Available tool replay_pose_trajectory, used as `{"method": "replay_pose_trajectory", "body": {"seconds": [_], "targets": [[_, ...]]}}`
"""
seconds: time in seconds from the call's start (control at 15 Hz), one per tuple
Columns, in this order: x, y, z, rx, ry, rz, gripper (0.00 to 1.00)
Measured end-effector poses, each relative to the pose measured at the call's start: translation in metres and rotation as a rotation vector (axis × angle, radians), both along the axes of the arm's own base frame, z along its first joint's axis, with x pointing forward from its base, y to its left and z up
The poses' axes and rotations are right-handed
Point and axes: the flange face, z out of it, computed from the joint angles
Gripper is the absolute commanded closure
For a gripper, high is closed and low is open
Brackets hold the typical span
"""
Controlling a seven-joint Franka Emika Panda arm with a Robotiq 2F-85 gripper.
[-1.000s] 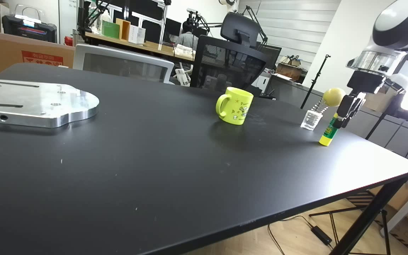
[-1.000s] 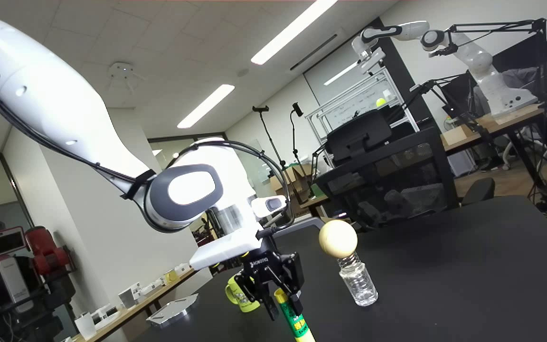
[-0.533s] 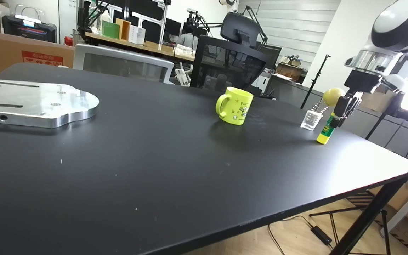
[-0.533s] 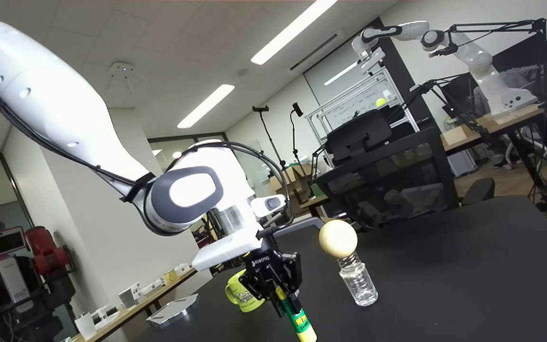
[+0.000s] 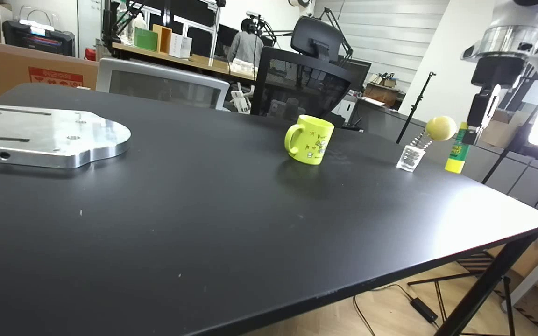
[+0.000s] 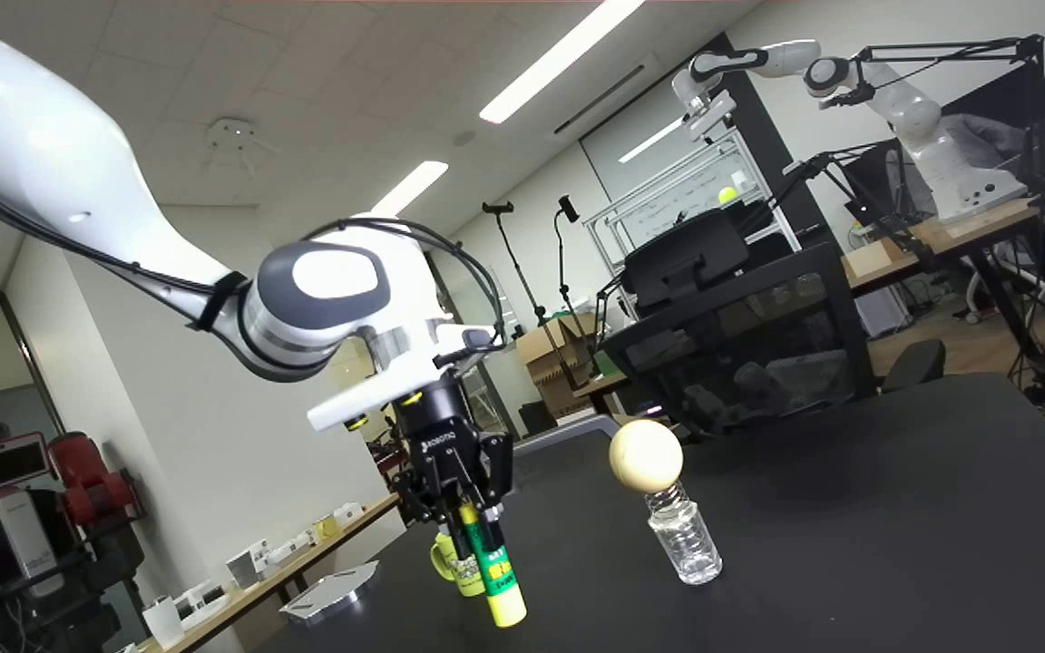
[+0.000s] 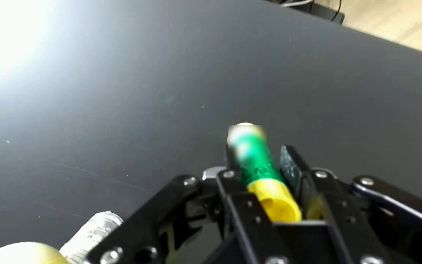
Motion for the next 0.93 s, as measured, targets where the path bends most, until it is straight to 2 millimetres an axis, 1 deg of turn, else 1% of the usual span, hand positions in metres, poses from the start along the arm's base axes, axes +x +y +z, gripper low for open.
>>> {"method": "replay_pose_trajectory", "body": {"seconds": [0.2,0.27,0.4,0.47,0.53,0.73,0.8,0.93], "targets": [[-0.011,0.009,0.040,-0.025,0.044,0.048,0.92],[-0.014,0.013,0.052,-0.027,0.047,0.061,0.67],[-0.022,0.022,0.072,-0.034,0.046,0.085,0.67],[-0.025,0.025,0.077,-0.036,0.041,0.091,0.67],[-0.027,0.027,0.079,-0.036,0.038,0.093,0.92],[-0.032,0.023,0.074,-0.033,0.050,0.083,0.92],[-0.028,0.018,0.073,-0.028,0.017,0.072,0.92],[-0.002,0.008,0.072,-0.019,-0.087,0.053,0.92]]}}
